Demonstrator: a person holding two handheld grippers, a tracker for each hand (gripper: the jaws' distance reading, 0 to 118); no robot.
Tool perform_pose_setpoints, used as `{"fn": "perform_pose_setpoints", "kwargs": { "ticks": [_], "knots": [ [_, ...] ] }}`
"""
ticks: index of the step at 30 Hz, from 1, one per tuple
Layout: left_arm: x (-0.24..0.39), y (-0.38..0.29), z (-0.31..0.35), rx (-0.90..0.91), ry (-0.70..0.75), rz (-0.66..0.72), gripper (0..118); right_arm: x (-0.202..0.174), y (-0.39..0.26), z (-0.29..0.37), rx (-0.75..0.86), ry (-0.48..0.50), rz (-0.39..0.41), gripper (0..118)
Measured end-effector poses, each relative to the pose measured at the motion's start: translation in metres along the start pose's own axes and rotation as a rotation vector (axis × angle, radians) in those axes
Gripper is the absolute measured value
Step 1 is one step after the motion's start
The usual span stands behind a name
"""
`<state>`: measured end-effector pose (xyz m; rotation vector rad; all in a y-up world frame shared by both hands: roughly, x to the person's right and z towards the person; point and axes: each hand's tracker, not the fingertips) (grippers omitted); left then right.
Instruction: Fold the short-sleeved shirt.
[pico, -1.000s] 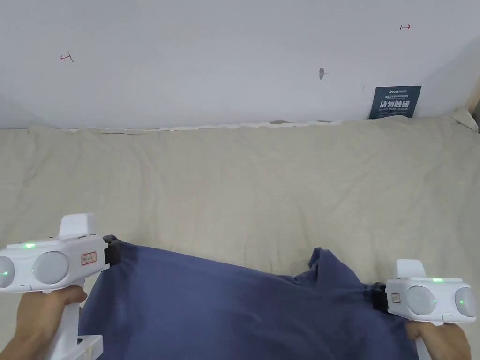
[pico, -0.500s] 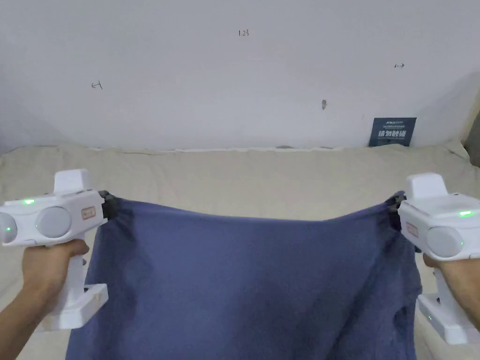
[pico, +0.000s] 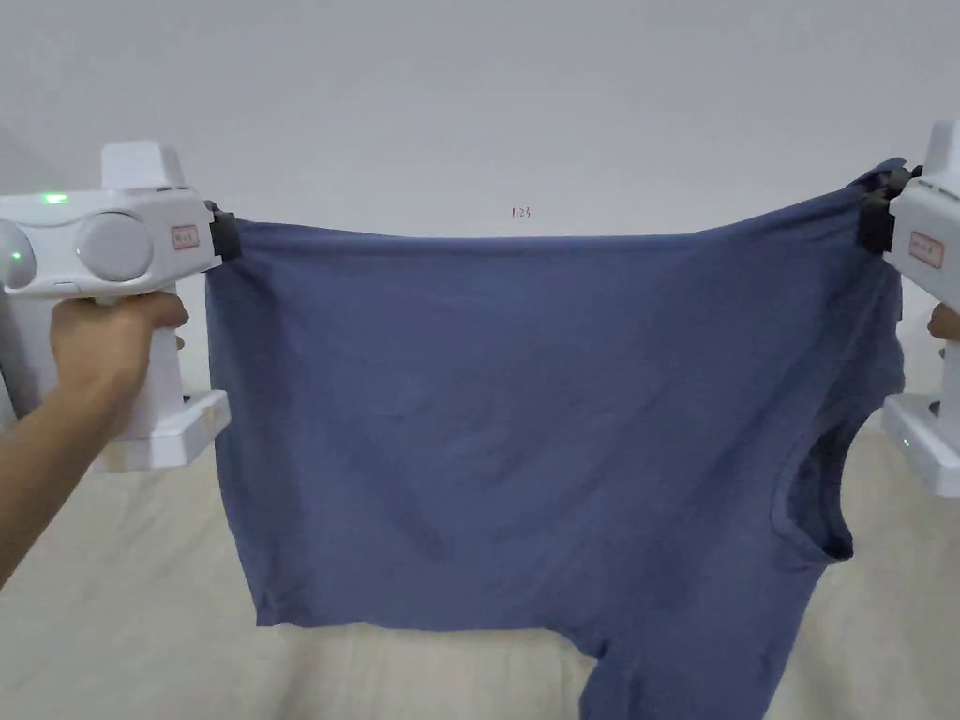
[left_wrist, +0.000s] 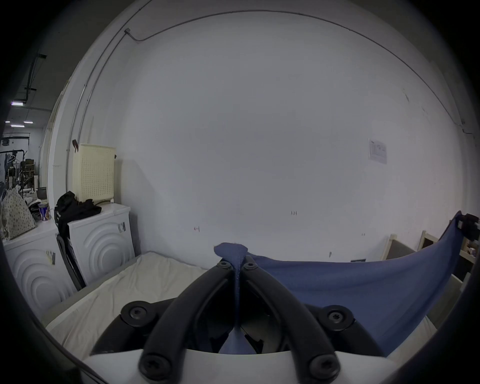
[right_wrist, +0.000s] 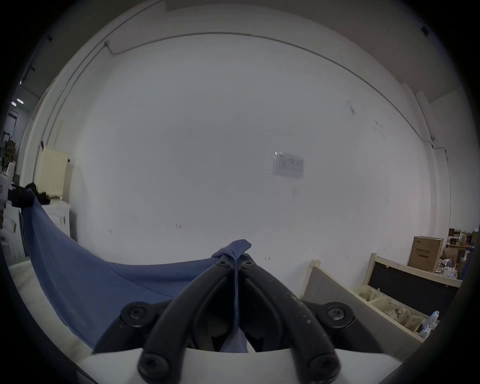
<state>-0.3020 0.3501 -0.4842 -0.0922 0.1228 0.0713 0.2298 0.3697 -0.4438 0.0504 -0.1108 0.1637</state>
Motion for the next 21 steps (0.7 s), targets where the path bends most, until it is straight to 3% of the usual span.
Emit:
{"fn": "perform_pose_setpoints", "kwargs": {
  "ticks": [9, 16, 21],
  "knots": [
    [0.005, -0.025, -0.041, 0.008, -0.012, 0.03, 2, 0.001, -0.025, -0.028, -0.007, 0.0, -0.018, 4],
    [0.005, -0.134, -0.078, -0.148, -0.007, 0.035, 2, -0.007, -0.123, -0.051, -0.173, 0.046, -0.073, 4],
    [-0.003, -0.223, -0.07, -0.273, -0.015, 0.028, 2, -0.018, -0.204, -0.042, -0.308, 0.074, -0.09, 4]
  ]
}}
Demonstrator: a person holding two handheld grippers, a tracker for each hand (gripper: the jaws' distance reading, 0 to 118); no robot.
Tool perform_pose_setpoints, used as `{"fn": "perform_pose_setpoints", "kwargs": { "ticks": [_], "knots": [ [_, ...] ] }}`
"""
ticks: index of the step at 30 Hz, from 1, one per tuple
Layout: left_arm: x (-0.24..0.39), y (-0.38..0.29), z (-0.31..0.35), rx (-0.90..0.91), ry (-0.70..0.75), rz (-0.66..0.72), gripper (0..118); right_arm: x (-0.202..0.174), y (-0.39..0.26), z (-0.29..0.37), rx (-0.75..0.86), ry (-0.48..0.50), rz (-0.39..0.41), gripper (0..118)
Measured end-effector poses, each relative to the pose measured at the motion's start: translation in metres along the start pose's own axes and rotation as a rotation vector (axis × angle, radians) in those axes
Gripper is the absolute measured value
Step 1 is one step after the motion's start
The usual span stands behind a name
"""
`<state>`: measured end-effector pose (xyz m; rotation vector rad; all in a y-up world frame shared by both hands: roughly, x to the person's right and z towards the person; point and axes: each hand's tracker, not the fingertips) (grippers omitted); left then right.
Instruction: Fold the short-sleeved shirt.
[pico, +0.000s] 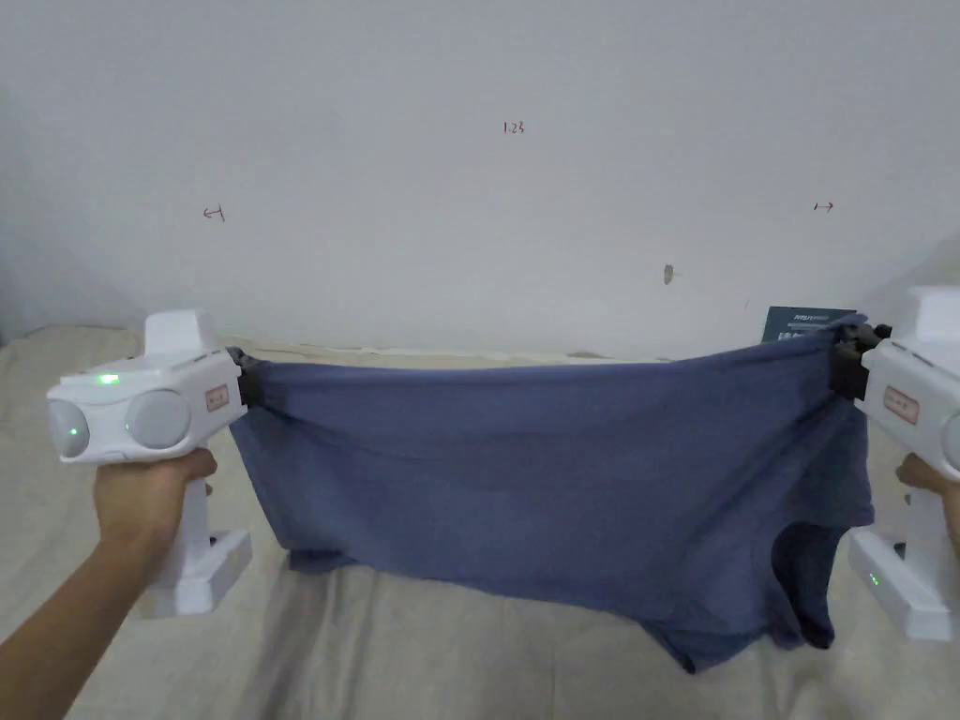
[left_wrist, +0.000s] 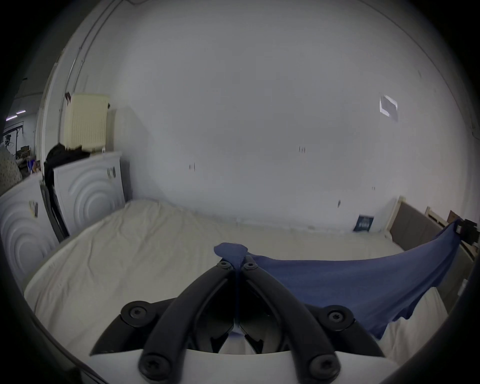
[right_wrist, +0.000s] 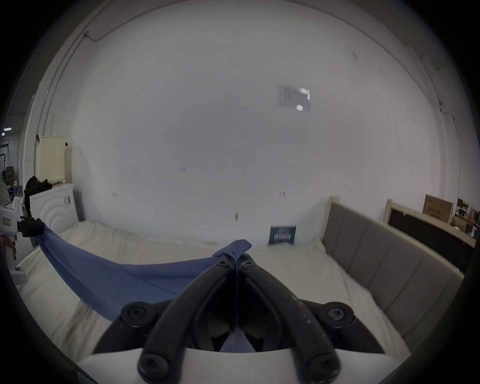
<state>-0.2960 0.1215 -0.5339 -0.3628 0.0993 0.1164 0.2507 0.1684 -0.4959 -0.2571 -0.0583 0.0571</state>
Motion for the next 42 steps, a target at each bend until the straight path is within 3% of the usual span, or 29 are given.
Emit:
{"fn": "perform_pose_setpoints", "kwargs": {
  "ticks": [7, 17, 22, 27, 37, 38, 39, 41, 42],
  "knots": [
    [-0.024, -0.126, 0.034, -0.215, 0.006, -0.033, 2, 0.0, -0.119, 0.034, -0.198, 0.047, -0.071, 4],
    [-0.073, -0.237, 0.142, -0.386, 0.01, -0.014, 2, 0.013, -0.257, 0.161, -0.42, 0.067, -0.18, 4],
    [-0.09, -0.268, 0.189, -0.432, 0.028, 0.01, 2, 0.017, -0.296, 0.222, -0.472, 0.061, -0.215, 4],
    [-0.104, -0.303, 0.225, -0.504, 0.051, 0.02, 2, 0.012, -0.327, 0.266, -0.541, 0.059, -0.186, 4],
    [-0.106, -0.332, 0.238, -0.572, 0.082, 0.018, 4, 0.005, -0.363, 0.272, -0.662, -0.003, -0.206, 5],
    [-0.108, -0.329, 0.237, -0.576, 0.083, 0.026, 16, 0.004, -0.357, 0.272, -0.66, -0.01, -0.208, 11],
    [-0.108, -0.325, 0.237, -0.579, 0.084, 0.029, 37, 0.001, -0.35, 0.274, -0.655, -0.016, -0.204, 22],
    [-0.103, -0.312, 0.243, -0.56, 0.086, 0.032, 105, 0.0, -0.329, 0.278, -0.599, -0.025, -0.178, 48],
    [-0.101, -0.302, 0.245, -0.519, 0.074, 0.033, 118, -0.001, -0.315, 0.28, -0.552, -0.024, -0.164, 66]
  ]
}}
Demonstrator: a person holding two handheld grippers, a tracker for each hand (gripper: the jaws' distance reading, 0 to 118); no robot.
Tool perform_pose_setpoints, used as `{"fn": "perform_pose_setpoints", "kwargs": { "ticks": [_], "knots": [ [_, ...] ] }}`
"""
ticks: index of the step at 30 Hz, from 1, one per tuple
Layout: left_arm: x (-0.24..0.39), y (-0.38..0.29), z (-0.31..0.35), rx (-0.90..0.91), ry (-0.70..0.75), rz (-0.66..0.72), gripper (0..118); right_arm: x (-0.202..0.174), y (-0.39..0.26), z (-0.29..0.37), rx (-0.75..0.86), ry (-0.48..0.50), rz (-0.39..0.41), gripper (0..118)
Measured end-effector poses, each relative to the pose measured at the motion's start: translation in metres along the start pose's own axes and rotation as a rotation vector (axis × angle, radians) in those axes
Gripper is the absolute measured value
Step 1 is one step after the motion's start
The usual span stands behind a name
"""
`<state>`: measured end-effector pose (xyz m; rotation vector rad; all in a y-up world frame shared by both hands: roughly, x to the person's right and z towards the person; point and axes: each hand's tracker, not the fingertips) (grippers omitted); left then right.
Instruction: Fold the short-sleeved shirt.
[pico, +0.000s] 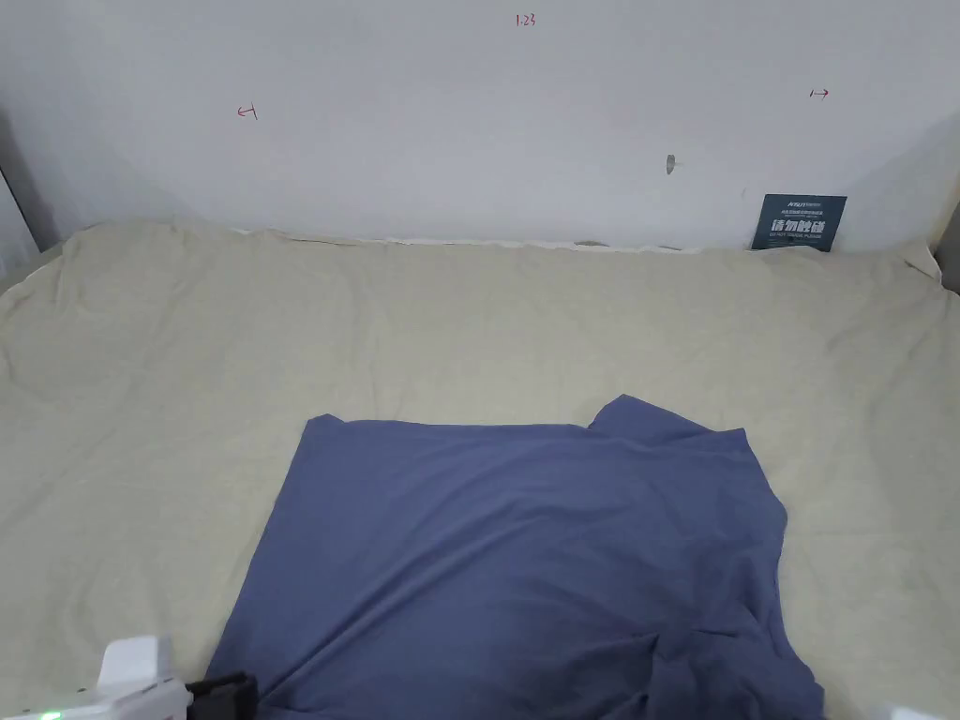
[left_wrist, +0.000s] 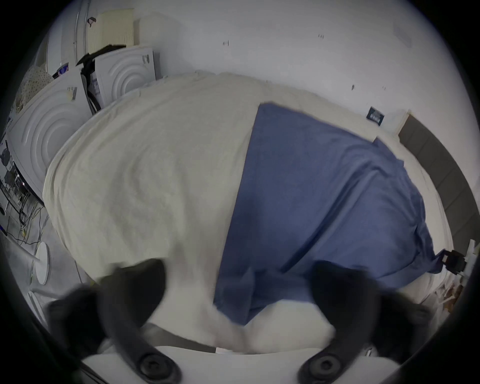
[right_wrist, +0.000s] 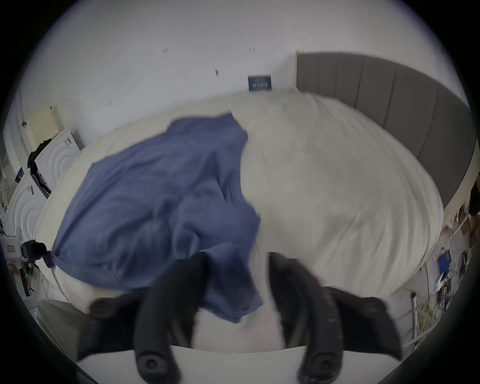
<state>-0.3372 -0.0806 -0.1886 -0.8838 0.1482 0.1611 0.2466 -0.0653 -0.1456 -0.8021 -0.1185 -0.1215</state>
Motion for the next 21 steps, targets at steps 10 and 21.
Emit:
{"fn": "perform_pose_setpoints", "kwargs": {
  "ticks": [10, 21],
  "knots": [
    [0.068, 0.072, 0.111, 0.546, -0.037, -0.109, 113, -0.042, 0.1, 0.098, 0.491, -0.032, 0.068, 109],
    [0.118, 0.077, 0.152, 0.837, -0.023, -0.122, 48, -0.076, 0.105, 0.127, 0.69, -0.062, 0.156, 77]
  ]
}}
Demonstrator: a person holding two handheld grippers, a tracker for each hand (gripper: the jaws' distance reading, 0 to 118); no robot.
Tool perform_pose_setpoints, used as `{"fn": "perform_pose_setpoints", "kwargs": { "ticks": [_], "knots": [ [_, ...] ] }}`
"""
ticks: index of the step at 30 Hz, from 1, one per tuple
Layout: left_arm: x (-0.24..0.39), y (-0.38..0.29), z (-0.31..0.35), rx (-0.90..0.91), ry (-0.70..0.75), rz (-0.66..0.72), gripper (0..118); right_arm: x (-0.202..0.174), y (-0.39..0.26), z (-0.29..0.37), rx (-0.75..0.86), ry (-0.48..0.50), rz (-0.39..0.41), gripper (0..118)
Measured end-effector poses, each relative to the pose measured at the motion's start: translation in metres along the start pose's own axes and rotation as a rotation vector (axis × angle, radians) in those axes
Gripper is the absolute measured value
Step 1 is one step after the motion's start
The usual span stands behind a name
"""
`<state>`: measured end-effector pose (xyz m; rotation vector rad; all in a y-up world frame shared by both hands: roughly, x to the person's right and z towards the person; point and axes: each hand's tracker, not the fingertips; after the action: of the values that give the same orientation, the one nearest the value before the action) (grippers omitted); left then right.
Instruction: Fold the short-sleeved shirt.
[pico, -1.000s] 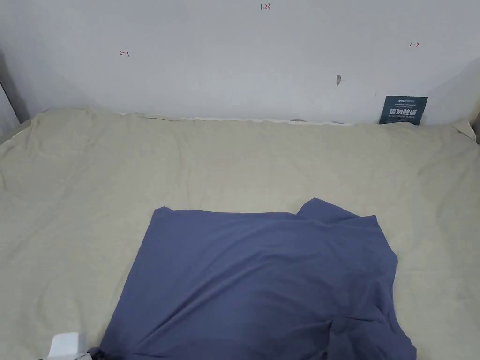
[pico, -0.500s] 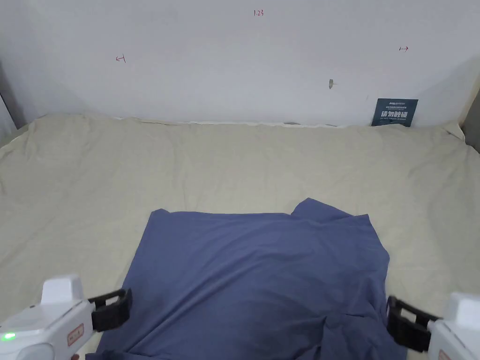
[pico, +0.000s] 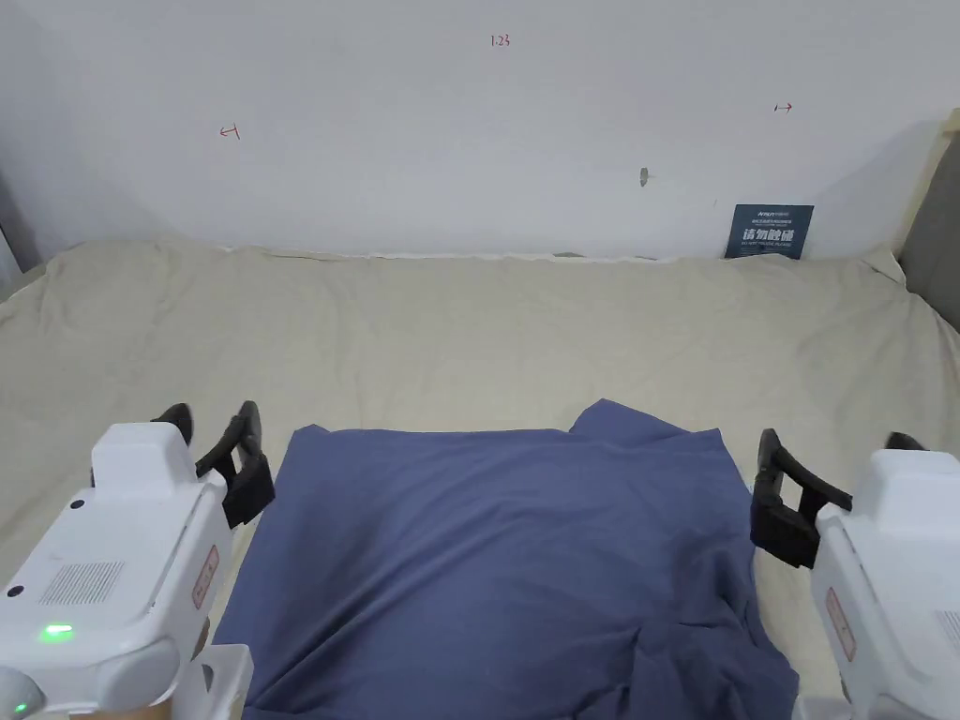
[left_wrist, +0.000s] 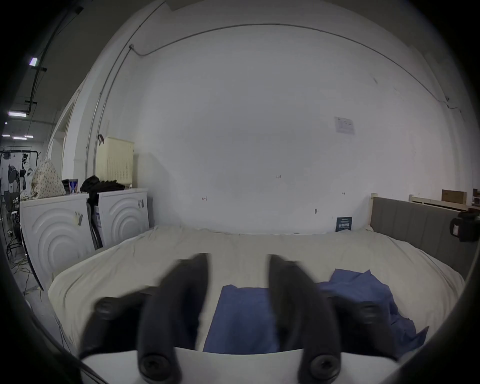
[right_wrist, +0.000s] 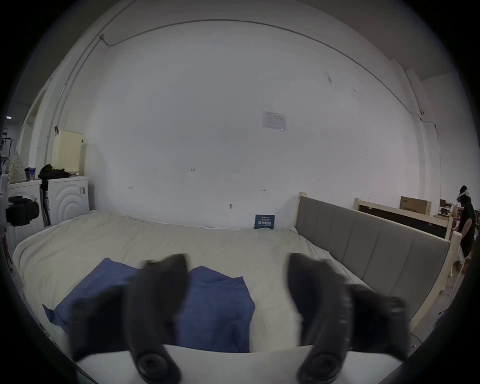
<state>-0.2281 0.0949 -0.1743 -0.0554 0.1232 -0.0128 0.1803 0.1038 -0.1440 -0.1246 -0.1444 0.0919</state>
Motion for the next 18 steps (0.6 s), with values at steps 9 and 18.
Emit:
{"fn": "perform_pose_setpoints", "kwargs": {
  "ticks": [9, 18],
  "knots": [
    [-0.008, -0.015, -0.008, -0.055, -0.033, -0.015, 0, -0.004, 0.0, 0.0, 0.0, 0.007, 0.007, 2],
    [-0.05, -0.071, -0.014, -0.445, -0.077, 0.013, 0, -0.002, -0.005, -0.005, -0.027, 0.032, 0.001, 2]
  ]
}}
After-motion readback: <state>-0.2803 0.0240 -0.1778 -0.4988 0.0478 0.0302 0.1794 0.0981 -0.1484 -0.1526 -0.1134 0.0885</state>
